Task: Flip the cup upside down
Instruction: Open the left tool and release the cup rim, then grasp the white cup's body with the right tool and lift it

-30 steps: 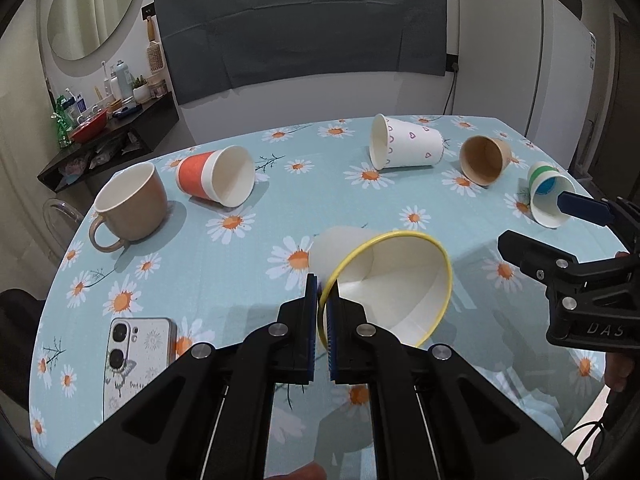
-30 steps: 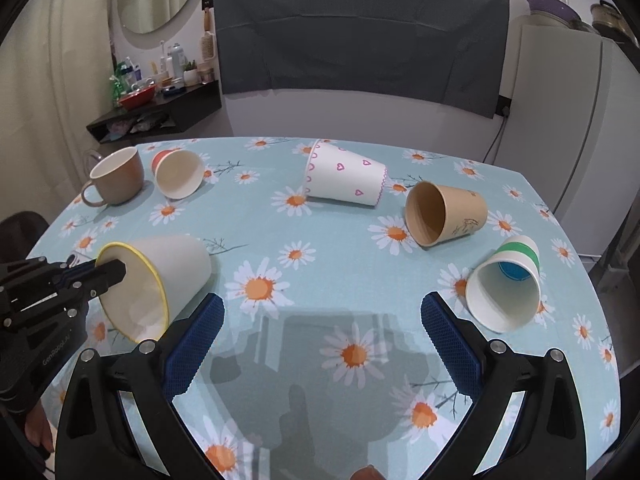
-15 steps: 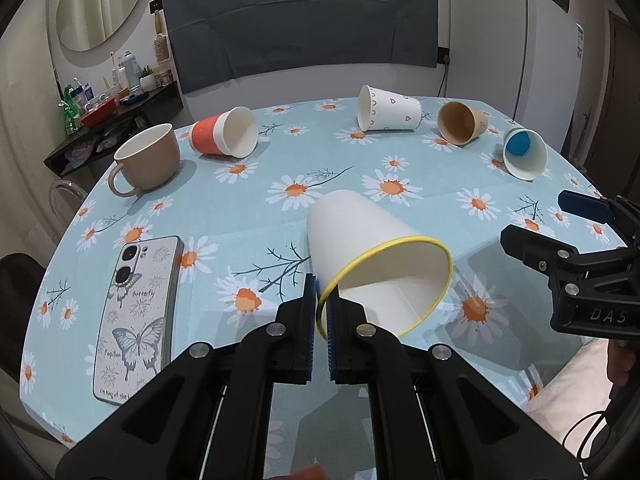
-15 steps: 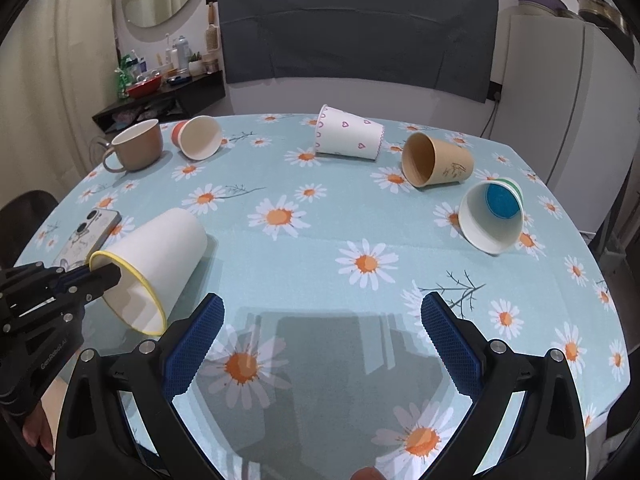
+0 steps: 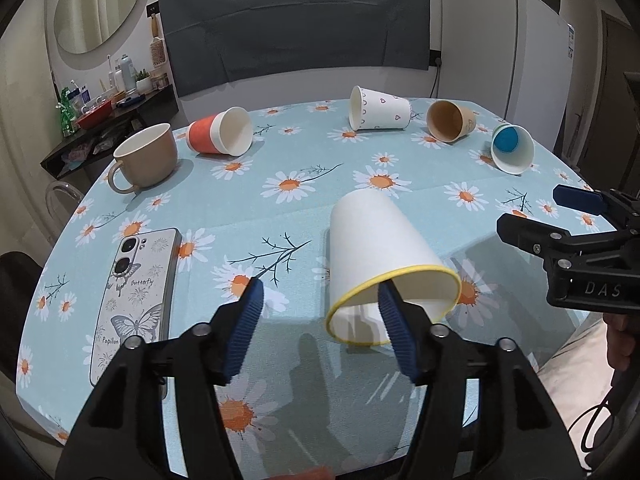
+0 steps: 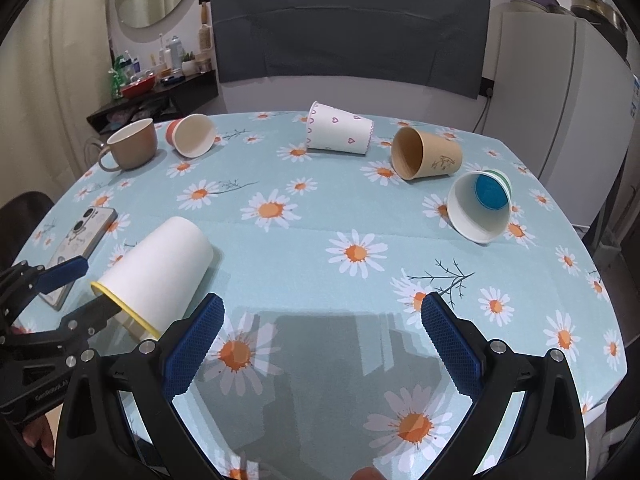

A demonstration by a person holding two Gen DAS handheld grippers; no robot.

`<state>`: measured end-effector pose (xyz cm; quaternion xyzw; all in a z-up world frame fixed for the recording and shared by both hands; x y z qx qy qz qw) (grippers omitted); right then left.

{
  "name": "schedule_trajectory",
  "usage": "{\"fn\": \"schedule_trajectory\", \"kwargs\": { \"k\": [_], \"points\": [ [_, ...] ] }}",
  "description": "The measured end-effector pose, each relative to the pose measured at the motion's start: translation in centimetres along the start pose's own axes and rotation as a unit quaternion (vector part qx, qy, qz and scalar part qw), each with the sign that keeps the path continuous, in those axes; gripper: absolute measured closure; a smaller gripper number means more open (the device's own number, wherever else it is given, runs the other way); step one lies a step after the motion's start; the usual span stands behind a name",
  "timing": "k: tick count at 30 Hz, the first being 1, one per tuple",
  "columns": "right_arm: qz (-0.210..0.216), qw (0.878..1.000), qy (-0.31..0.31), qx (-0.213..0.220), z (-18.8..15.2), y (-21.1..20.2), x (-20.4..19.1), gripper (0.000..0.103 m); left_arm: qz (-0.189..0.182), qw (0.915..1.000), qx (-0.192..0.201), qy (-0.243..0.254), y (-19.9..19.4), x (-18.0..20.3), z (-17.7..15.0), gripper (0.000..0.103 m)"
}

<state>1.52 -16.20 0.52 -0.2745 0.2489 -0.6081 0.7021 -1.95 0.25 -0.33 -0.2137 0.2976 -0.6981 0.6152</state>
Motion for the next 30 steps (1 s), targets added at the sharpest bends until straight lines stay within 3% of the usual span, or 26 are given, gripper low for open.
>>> {"fn": "schedule_trajectory", "kwargs": {
  "k": [4, 8, 18, 30],
  "points": [
    [-0.001, 1.0, -0.003, -0.003, 0.1, 0.2, -0.2, 0.008, 0.001, 1.0, 0.0, -0.005, -0.3, -0.7, -0.5, 0.02],
    [-0.003, 1.0, -0.006, -0.004, 0.4, 0.2, -0.3, 0.008, 0.006, 1.0, 0.003, -0.004, -0.8, -1.3, -0.8, 0.009],
    [0.01, 1.0, -0.016, -0.013, 2.0, 0.0, -1.3, 0.008, 0.03, 0.9995, 0.012, 0.0, -1.9, -3.6, -1.3, 0.006],
    [0.042, 0.996, -0.047, -0.059, 4.2, 0.9, -4.7, 0.008, 0.04, 0.999, 0.01, -0.018, -1.6, -6.4, -1.4, 0.006]
  ]
}}
Point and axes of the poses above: each gripper's, at about its wrist camera, not at the fingertips, and y roughly the way its jaws point, x to its right, z to its top, the point moved 2 cm from there along y, roughly the way its jaws point, and after that the axes turned 2 degrees about y, right-handed, at the moved point
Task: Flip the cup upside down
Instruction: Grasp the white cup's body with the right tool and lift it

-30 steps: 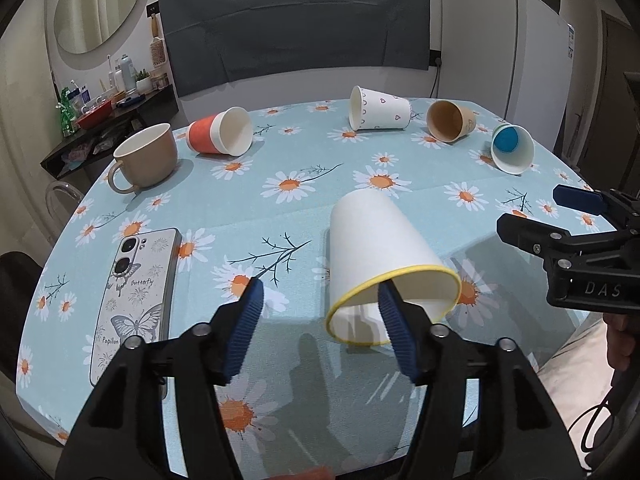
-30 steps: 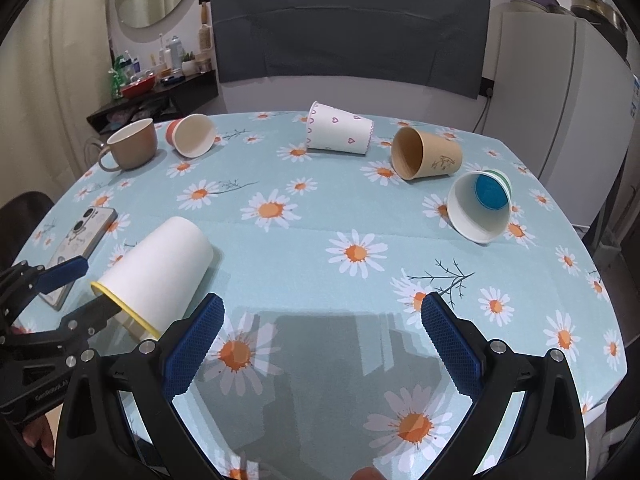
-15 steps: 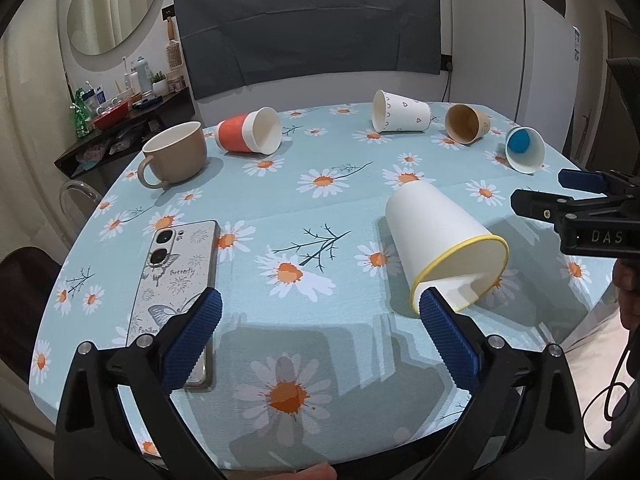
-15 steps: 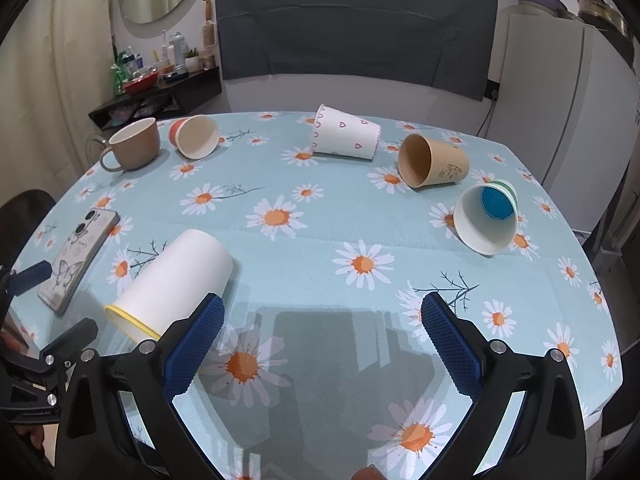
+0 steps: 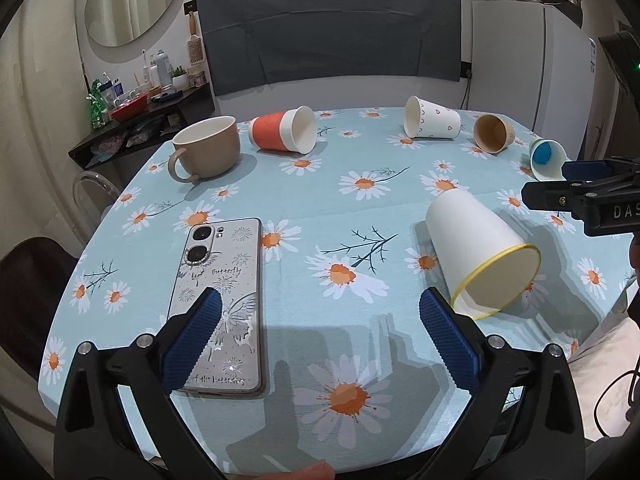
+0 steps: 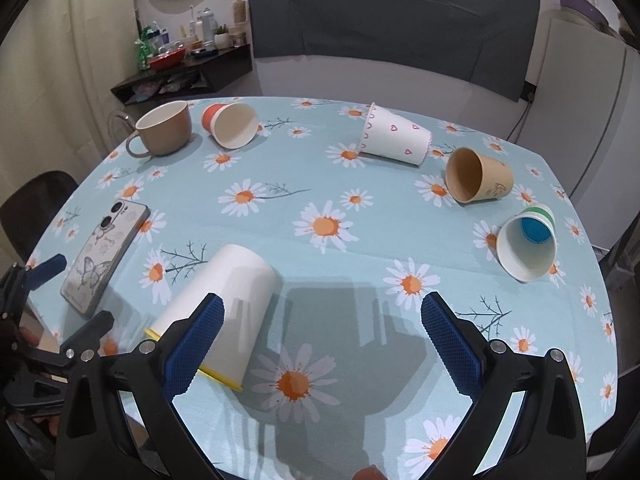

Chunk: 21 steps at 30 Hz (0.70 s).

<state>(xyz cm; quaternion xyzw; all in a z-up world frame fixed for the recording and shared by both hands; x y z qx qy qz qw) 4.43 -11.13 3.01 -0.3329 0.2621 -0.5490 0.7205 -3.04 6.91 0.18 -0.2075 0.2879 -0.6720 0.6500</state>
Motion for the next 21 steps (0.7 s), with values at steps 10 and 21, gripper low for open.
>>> {"fn": "schedule_trajectory", "kwargs": {
  "k": [10, 21],
  "points": [
    [0.038, 0.997, 0.009, -0.065, 1.8, 3.1, -2.1, 0.008, -0.006, 1.0, -0.001, -0.008, 1.2, -1.7, 0.0, 0.006],
    [0.095, 0.981, 0.053, -0.161, 2.5, 7.0, -2.1, 0.008, -0.016, 0.9999, -0.005, -0.003, 2.6, -2.8, 0.5, 0.006]
  ]
}}
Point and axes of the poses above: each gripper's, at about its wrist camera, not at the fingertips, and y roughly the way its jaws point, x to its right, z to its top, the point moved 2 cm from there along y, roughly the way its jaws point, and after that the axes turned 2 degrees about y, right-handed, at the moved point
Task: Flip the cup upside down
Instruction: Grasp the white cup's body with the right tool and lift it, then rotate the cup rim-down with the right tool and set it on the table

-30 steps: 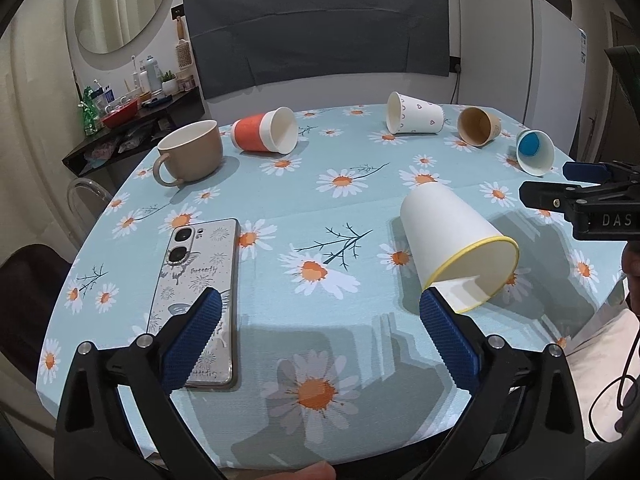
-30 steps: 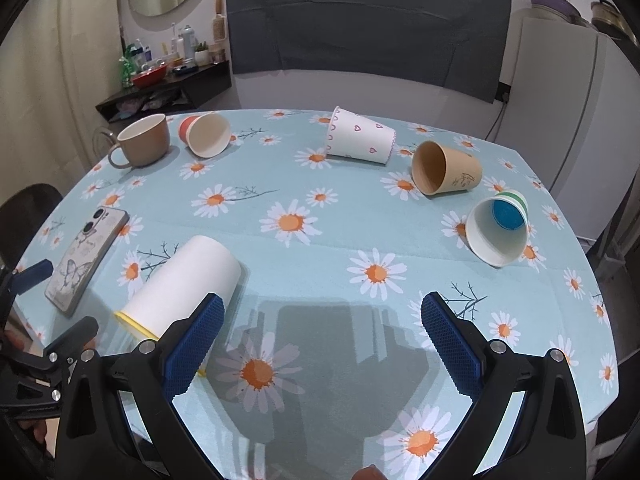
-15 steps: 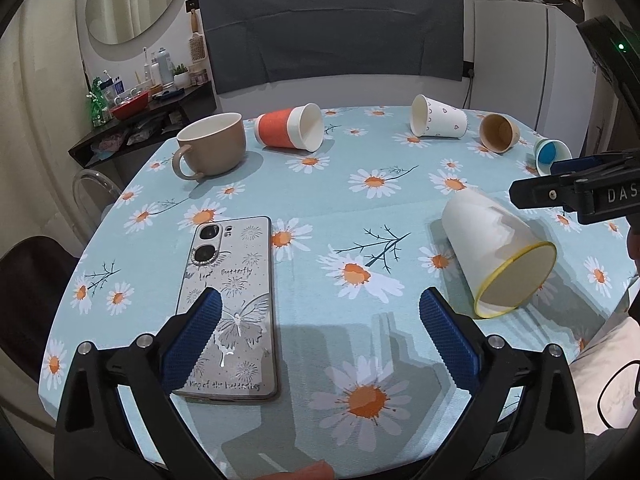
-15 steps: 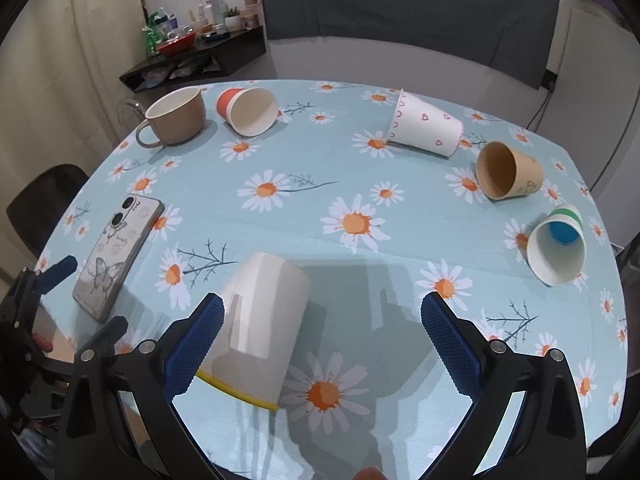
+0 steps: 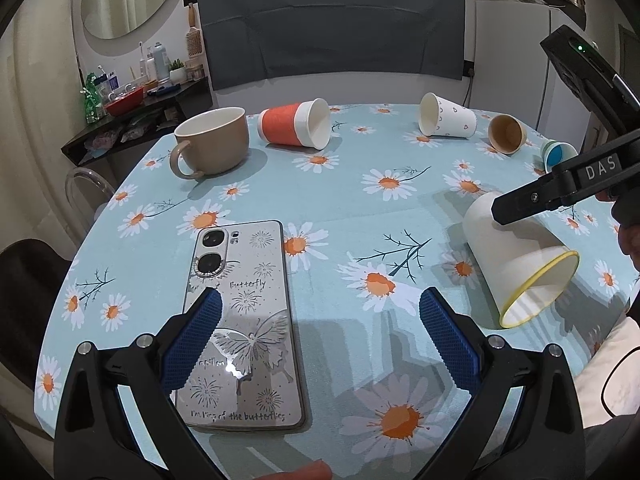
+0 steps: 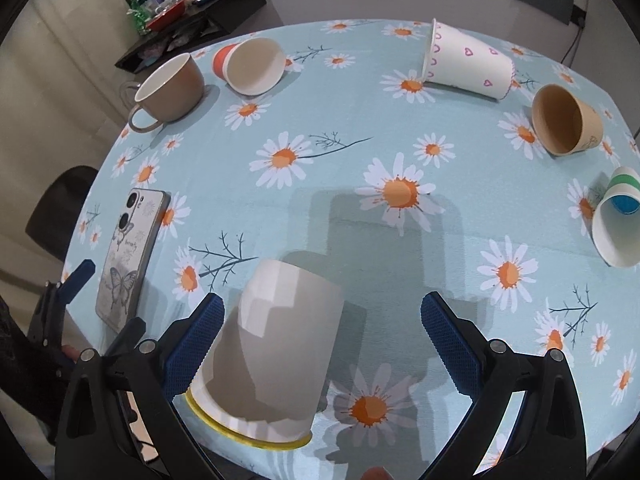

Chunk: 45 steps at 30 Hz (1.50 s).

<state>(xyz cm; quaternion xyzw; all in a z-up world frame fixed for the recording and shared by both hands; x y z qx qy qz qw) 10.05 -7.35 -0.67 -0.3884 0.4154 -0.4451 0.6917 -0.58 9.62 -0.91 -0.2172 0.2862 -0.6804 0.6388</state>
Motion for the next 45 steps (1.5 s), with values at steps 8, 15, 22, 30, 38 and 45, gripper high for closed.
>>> {"fn": "schedule_trajectory", "kwargs": {
  "k": [8, 15, 22, 30, 38, 45],
  "points": [
    [0.044, 0.997, 0.011, -0.056, 0.8, 1.6, -0.2, 0.01, -0.016, 0.9998, -0.007, -0.002, 0.9, -0.2, 0.4, 0.006],
    [0.076, 0.994, -0.002, -0.084, 1.2, 2.9, -0.9, 0.042, -0.017, 0.9997, -0.015, 0.0, 1.7, -0.2, 0.8, 0.006],
    [0.105, 0.992, -0.002, -0.065, 1.9, 1.9, -0.5, 0.046, -0.018, 0.9996, -0.021, 0.002, 2.3, -0.1, 1.3, 0.006],
    [0.074, 0.996, -0.045, 0.009, 3.4, -0.9, 0.2, 0.046, -0.017, 0.9995, -0.025, 0.005, 2.9, 0.4, 1.9, 0.006],
    [0.03, 0.992, -0.066, 0.106, 5.6, -3.0, 2.1, 0.046, -0.035, 0.9987, -0.035, -0.014, 3.7, 1.1, 3.1, 0.006],
    [-0.05, 0.97, -0.091, 0.222, 6.9, -3.2, 3.3, 0.047, -0.017, 0.9994, -0.03, 0.0, 4.2, 2.2, 3.9, 0.006]
  ]
}}
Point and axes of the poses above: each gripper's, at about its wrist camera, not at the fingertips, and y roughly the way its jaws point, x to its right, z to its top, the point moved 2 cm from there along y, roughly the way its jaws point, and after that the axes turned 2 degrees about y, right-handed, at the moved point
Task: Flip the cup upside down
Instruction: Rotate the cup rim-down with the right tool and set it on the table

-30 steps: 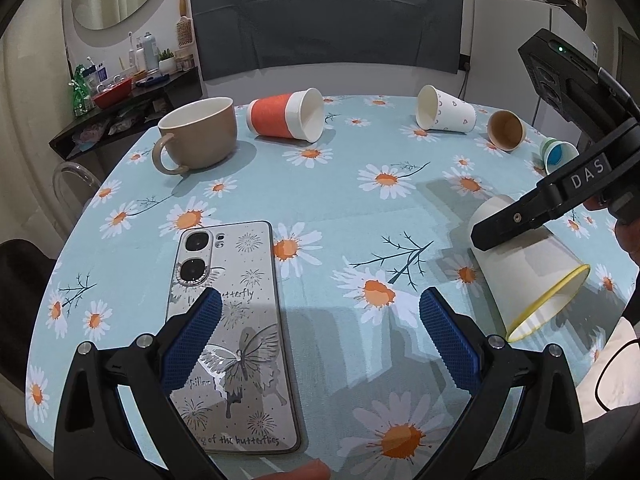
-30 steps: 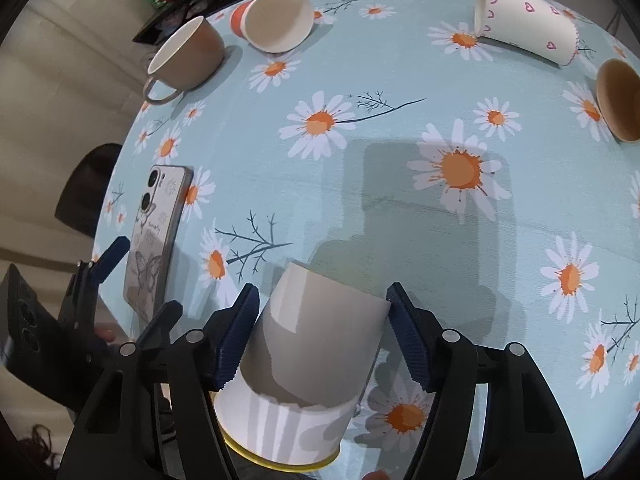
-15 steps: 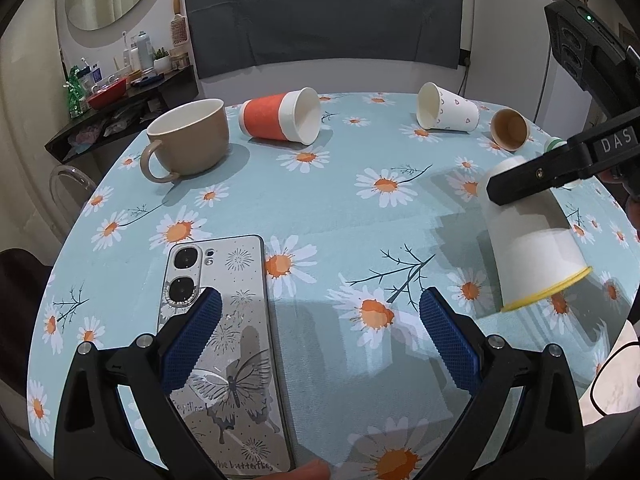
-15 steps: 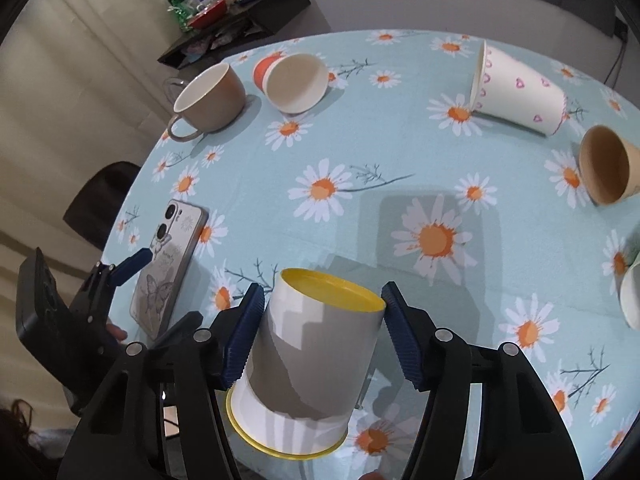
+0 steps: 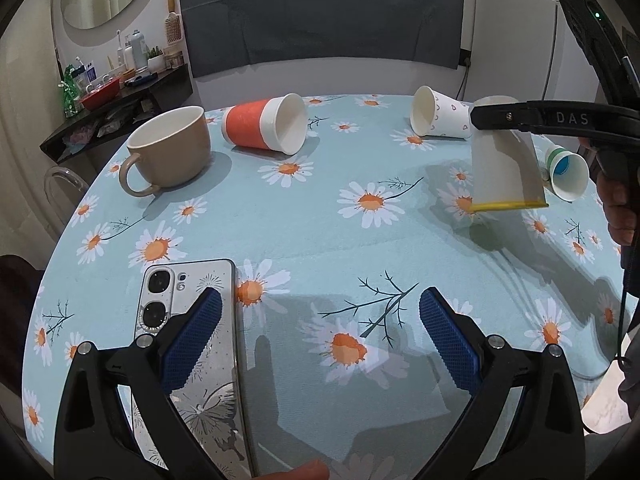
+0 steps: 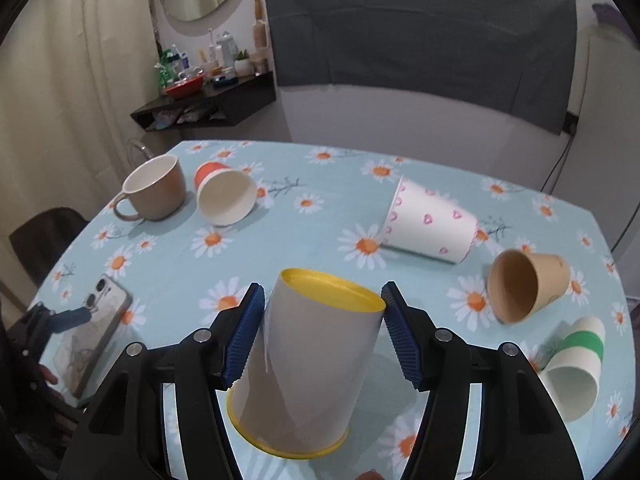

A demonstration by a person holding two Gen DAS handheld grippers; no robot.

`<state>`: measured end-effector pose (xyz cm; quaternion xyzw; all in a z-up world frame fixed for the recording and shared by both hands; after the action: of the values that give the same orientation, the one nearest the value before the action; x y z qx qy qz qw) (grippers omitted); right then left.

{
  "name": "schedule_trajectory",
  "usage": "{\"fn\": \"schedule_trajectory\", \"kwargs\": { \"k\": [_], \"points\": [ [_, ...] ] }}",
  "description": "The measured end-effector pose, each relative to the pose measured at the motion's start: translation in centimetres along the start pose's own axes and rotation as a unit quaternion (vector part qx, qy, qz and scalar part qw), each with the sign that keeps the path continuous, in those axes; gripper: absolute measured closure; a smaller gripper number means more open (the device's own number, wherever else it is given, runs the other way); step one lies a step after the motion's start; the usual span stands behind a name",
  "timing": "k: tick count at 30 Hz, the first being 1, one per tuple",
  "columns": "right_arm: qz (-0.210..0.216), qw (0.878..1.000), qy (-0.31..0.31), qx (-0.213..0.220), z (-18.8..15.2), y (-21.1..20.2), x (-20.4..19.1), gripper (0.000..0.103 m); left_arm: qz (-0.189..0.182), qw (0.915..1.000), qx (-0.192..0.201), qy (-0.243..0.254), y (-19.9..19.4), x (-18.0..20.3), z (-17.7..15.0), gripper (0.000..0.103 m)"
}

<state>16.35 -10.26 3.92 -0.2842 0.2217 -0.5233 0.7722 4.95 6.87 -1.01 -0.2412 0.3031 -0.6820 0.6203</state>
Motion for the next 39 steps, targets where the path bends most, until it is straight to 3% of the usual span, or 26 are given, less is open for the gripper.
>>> {"fn": "schedule_trajectory", "kwargs": {
  "k": [6, 13, 25, 39],
  "points": [
    [-0.063, 0.996, -0.044, 0.045, -0.6, 0.9, -0.5, 0.046, 0.007, 0.9999, -0.008, -0.009, 0.9, 0.4, 0.7, 0.006],
    [-0.092, 0.988, -0.095, 0.075, -2.4, -0.1, -2.0, 0.046, 0.01, 0.9998, -0.008, -0.012, 1.5, 0.9, 1.5, 0.006],
    [-0.095, 0.986, -0.113, 0.072, -4.8, -2.2, -2.6, 0.047, 0.031, 0.9995, 0.003, -0.001, 1.0, 1.1, 1.5, 0.006],
    [-0.078, 0.991, -0.086, 0.069, -6.0, -4.1, -0.9, 0.045, 0.034, 0.9993, 0.018, -0.005, 0.5, 2.4, 2.6, 0.006]
  ]
}}
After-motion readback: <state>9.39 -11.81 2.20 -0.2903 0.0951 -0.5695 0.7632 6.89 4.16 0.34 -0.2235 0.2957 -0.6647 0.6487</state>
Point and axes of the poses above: each gripper's, at about its wrist camera, not at the fingertips, and y roughly the way its jaws point, x to its right, z to its top, the point moved 2 cm from there along y, roughly the way its jaws point, and after that the axes turned 2 degrees about y, right-handed, at the moved point
